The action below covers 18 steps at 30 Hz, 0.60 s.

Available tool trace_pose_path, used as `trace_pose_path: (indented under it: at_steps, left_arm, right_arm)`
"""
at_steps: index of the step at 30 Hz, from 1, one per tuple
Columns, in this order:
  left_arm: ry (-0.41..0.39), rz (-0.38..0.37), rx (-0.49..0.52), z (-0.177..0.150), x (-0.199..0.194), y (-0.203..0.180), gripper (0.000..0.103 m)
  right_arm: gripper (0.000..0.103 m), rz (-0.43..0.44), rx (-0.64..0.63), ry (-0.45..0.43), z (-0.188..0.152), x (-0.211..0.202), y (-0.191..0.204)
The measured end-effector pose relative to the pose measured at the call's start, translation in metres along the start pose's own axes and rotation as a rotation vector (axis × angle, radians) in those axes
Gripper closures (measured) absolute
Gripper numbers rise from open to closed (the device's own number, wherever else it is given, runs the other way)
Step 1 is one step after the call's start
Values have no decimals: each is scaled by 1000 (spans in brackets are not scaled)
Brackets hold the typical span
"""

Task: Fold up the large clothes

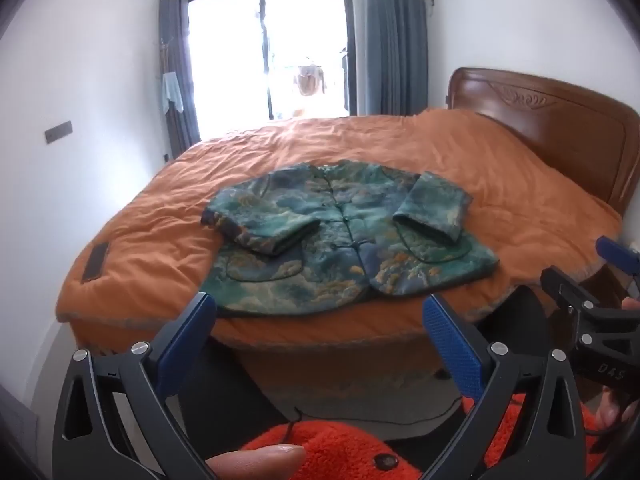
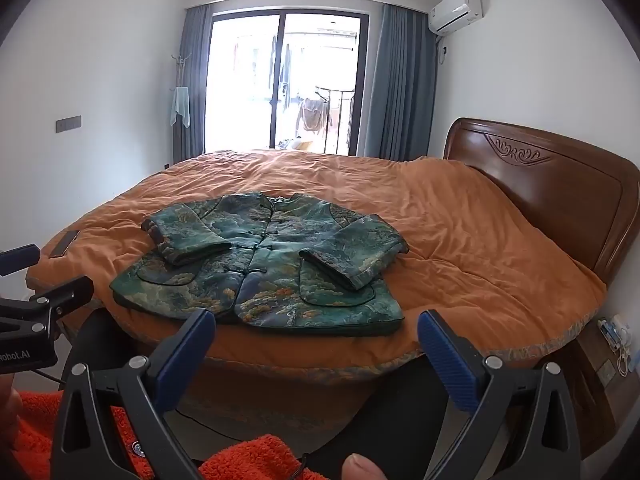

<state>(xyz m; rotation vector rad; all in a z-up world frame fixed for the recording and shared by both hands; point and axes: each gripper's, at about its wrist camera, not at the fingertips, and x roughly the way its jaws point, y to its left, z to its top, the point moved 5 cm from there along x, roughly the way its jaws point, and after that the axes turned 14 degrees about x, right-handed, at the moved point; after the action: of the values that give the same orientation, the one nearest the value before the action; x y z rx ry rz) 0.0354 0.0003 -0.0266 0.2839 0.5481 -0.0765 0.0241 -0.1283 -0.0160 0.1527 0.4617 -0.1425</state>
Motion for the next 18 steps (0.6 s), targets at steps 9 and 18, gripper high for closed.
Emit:
trace_pose_path:
  at_steps: [9, 18]
  left_arm:
    - [-17, 14, -6, 0, -26, 3, 0]
    - [-29, 21, 4, -6, -32, -1, 0]
  right_arm:
    - [0, 6, 16, 13, -5, 3, -5]
    - [0, 10, 20, -4, -7, -13, -4]
